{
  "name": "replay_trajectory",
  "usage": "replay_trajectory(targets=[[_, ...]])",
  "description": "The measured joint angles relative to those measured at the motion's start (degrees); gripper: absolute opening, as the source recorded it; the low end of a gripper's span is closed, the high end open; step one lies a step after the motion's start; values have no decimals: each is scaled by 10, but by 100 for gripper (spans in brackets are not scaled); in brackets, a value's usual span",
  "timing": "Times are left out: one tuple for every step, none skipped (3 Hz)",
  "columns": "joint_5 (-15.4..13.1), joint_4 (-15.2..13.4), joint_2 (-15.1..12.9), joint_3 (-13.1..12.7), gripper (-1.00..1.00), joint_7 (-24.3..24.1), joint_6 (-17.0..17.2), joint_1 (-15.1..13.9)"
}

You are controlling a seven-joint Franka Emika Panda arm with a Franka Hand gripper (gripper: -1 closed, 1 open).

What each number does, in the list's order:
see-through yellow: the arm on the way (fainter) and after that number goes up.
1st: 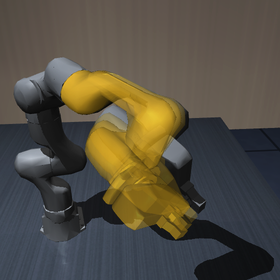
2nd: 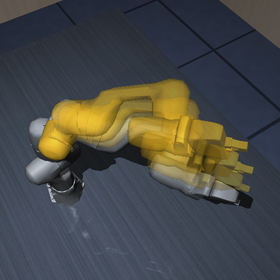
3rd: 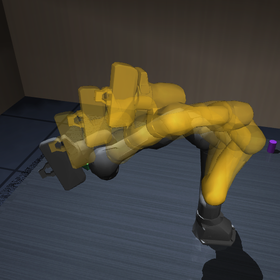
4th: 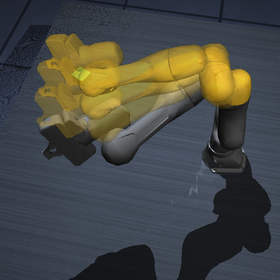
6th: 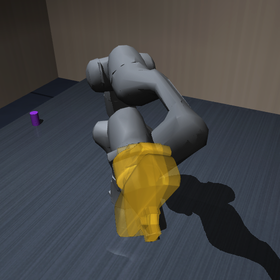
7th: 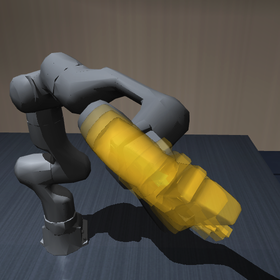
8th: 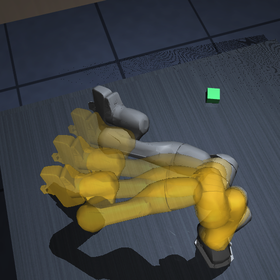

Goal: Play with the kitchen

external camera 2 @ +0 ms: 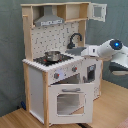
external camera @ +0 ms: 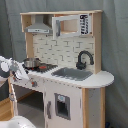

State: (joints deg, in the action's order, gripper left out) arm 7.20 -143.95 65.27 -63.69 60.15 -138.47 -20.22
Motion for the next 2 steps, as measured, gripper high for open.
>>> replay_trajectory(targets=[[25,18,-37,-4,100,19,42,5],[42,24,-78,-5,100,32,75,6]])
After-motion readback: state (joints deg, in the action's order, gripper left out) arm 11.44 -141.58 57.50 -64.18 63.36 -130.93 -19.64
